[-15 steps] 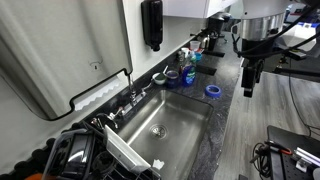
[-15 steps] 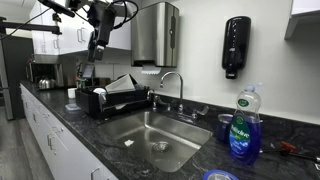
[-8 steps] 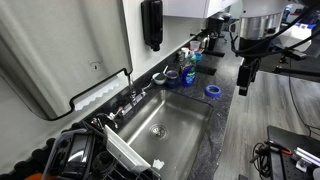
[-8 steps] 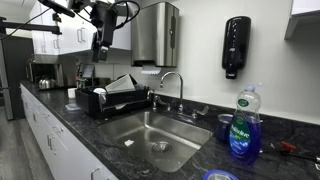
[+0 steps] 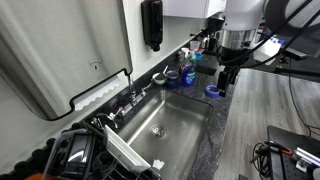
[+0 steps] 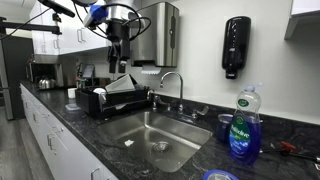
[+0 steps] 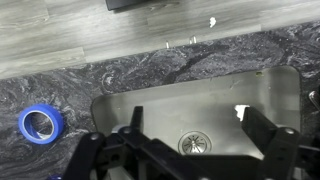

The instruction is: Pick up the cup and put it in the sink

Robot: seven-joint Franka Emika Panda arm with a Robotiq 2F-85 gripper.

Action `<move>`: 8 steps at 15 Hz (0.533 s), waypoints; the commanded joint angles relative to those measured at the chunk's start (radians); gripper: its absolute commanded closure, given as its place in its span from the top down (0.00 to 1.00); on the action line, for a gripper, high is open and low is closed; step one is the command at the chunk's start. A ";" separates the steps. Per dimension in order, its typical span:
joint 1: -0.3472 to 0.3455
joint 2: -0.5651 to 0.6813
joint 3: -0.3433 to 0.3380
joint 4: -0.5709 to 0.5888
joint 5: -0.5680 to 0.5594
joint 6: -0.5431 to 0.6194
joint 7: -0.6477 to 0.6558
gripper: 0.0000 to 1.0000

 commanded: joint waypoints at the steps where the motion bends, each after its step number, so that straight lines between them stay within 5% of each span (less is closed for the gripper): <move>1: -0.001 0.079 -0.027 0.037 -0.026 0.072 -0.053 1.00; 8: -0.022 0.181 -0.085 0.073 -0.179 0.221 -0.052 1.00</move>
